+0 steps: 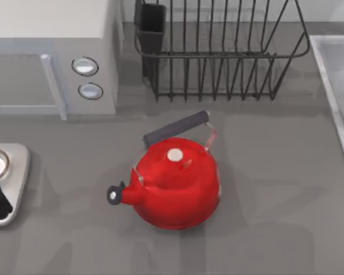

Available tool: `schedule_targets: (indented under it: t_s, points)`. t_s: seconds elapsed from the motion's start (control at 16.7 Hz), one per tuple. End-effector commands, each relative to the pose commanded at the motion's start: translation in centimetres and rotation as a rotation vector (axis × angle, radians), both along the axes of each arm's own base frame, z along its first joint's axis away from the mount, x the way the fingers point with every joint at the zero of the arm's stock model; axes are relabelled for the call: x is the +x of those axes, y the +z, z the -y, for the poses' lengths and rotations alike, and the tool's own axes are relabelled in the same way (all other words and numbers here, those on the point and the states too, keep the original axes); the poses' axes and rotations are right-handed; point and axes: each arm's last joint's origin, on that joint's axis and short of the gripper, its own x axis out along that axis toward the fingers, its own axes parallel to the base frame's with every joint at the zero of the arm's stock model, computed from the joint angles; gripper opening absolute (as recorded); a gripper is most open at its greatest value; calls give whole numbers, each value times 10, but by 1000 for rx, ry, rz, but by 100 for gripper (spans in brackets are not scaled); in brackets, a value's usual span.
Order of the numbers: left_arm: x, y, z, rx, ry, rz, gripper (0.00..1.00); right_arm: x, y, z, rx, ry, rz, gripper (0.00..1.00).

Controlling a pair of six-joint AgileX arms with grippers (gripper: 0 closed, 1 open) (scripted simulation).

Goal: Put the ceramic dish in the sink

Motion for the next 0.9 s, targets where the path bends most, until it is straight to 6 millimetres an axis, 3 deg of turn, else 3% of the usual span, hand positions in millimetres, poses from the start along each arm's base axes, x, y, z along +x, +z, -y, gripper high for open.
schedule_targets:
  t_s: [0.24,0.9]
  points:
    - [0,0,0,0,0,0,100,0,-1,2,0,0,0,0]
    - [0,0,0,0,0,0,100,0,-1,2,0,0,0,83]
